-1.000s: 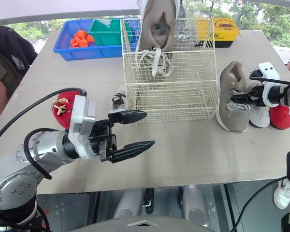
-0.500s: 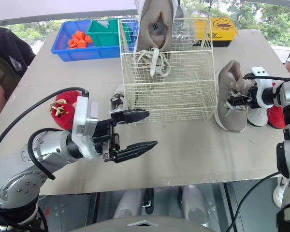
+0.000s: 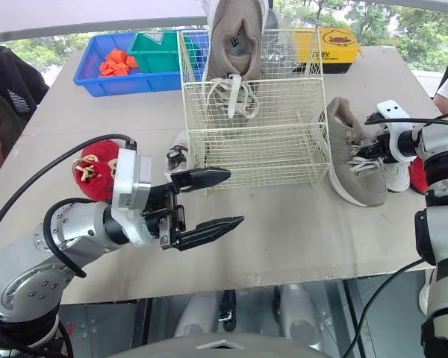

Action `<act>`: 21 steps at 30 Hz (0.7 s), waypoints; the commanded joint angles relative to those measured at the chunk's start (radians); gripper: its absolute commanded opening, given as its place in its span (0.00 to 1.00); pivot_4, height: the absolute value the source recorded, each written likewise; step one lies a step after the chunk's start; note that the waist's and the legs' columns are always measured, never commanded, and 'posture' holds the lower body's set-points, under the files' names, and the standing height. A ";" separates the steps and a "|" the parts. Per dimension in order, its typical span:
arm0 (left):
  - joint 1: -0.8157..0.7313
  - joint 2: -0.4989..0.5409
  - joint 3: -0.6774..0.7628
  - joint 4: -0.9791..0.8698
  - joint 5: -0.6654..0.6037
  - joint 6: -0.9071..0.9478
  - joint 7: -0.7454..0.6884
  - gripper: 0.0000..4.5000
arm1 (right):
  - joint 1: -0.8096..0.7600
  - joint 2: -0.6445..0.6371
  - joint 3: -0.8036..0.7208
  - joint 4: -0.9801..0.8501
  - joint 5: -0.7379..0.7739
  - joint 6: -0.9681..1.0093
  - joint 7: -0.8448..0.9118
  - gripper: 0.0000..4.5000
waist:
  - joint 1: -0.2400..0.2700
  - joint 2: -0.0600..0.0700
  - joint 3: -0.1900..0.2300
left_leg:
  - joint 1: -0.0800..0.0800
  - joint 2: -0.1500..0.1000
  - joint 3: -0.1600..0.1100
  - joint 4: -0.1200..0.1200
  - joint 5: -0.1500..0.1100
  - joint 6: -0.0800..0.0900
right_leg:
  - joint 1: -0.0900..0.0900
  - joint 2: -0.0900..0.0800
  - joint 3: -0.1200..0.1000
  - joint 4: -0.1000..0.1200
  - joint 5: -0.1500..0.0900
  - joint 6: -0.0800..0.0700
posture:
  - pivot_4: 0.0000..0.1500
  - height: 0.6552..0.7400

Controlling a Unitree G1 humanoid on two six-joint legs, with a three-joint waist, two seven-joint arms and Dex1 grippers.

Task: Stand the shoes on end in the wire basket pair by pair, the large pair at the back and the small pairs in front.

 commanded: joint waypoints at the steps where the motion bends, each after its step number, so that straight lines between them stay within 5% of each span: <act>1: -0.011 0.008 -0.001 -0.003 -0.013 -0.017 -0.001 1.00 | 0.044 -0.027 -0.136 -0.163 0.097 0.093 -0.025 0.00 | 0.001 0.001 0.000 | 0.000 0.000 0.000 0.000 0.000 0.000 | 0.000 0.000 0.000 0.000 0.000 0.000 | 1.00 1.00; 11: -0.057 -0.010 -0.022 0.043 -0.054 -0.013 -0.005 1.00 | 0.212 -0.026 -0.582 -0.673 0.313 0.497 -0.269 0.00 | 0.022 0.008 0.005 | -0.003 -0.001 0.001 -0.002 0.000 0.000 | -0.003 -0.001 0.000 0.000 0.001 0.002 | 1.00 1.00; 21: -0.079 -0.058 -0.046 0.084 -0.030 -0.042 0.005 1.00 | 0.161 0.045 -0.746 -0.873 0.400 0.321 -0.452 0.00 | 0.009 0.008 0.005 | -0.003 -0.002 0.001 -0.002 0.000 0.000 | -0.003 -0.001 0.001 -0.001 0.001 0.002 | 1.00 1.00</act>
